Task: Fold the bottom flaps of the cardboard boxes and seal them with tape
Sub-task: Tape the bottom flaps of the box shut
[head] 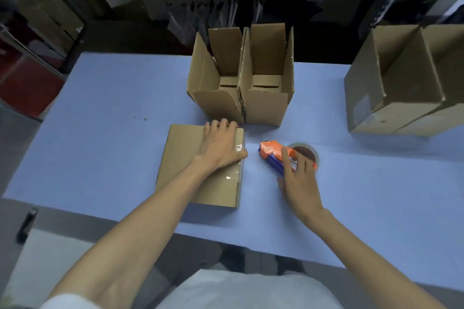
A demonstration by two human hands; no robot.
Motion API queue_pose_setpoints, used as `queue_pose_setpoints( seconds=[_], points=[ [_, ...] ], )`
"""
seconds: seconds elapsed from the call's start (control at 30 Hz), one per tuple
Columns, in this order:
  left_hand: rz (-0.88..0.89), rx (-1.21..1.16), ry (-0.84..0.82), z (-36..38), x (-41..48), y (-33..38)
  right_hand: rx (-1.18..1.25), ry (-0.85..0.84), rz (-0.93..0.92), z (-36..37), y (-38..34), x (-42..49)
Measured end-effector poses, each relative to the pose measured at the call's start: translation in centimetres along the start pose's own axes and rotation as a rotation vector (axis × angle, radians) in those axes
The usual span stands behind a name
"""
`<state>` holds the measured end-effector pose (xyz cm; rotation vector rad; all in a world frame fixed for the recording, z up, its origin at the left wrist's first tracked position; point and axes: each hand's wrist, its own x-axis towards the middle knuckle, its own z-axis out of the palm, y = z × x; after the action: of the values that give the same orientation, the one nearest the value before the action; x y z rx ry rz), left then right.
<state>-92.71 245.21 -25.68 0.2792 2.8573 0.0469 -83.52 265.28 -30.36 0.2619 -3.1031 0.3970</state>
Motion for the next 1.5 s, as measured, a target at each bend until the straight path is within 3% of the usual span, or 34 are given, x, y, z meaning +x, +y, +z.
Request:
queue_pose_setpoints(
  seconds=[0.07,0.17,0.2,0.27,0.37,0.47,0.6,0.77,0.83,0.9,0.97,1.03,1.1,1.17,1.23,1.33,1.5],
  points=[
    [-0.003,-0.047,0.104,-0.9,-0.3,0.3,0.268,-0.136,0.15,-1.0,-1.7,-1.2],
    [-0.089,-0.407,0.451,-3.3,-2.0,0.5,0.881,-0.318,0.421,-3.6,-4.1,-1.3],
    [-0.133,-0.539,0.553,-4.2,-2.9,0.6,1.078,-0.296,0.471,-4.6,-4.7,-0.8],
    [-0.245,-0.693,0.604,-5.6,-4.8,0.4,1.207,-0.221,0.548,-6.8,-5.4,0.8],
    [-0.417,-0.854,0.403,-5.9,-7.2,-0.8,1.117,-0.14,0.592,-9.4,-6.1,2.5],
    [-0.542,-1.0,0.229,-5.0,-8.8,-2.0,0.949,-0.093,0.504,-10.4,-7.7,3.6],
    [-0.627,-1.146,0.191,-4.6,-9.9,-2.6,0.712,-0.134,0.342,-9.6,-8.4,4.5],
    [-0.631,-1.127,0.197,-4.4,-10.5,-3.0,1.128,-0.218,0.469,-8.9,-7.8,5.5],
    [-0.684,-1.206,0.179,-4.3,-10.3,-3.2,0.955,-0.201,0.429,-8.8,-8.0,5.8],
    [-0.729,-1.256,0.171,-4.2,-9.9,-3.6,0.591,-0.217,0.296,-9.0,-8.6,5.8],
    [-0.742,-1.253,0.197,-4.1,-9.4,-3.9,0.354,-0.036,0.086,-9.5,-9.6,5.4],
    [-0.667,-1.204,0.277,-4.1,-9.1,-3.8,0.339,0.1,-0.256,-9.5,-10.4,5.2],
    [-0.499,-1.078,0.45,-4.0,-9.2,-3.6,0.401,0.032,-0.445,-9.0,-10.9,5.4],
    [-0.25,-0.911,0.592,-4.0,-9.4,-3.8,0.468,0.019,-0.437,-8.2,-11.0,5.5],
    [-0.061,-0.874,0.559,-3.8,-9.6,-4.3,0.48,0.081,-0.414,-7.8,-10.9,5.8],
    [0.026,-0.879,0.472,-3.5,-9.6,-5.2,0.463,0.084,-0.427,-7.7,-10.3,6.4],
    [0.149,-0.805,0.326,-4.8,-8.8,-6.2,0.49,-0.145,-0.421,-8.7,-7.8,7.4]
  ],
)
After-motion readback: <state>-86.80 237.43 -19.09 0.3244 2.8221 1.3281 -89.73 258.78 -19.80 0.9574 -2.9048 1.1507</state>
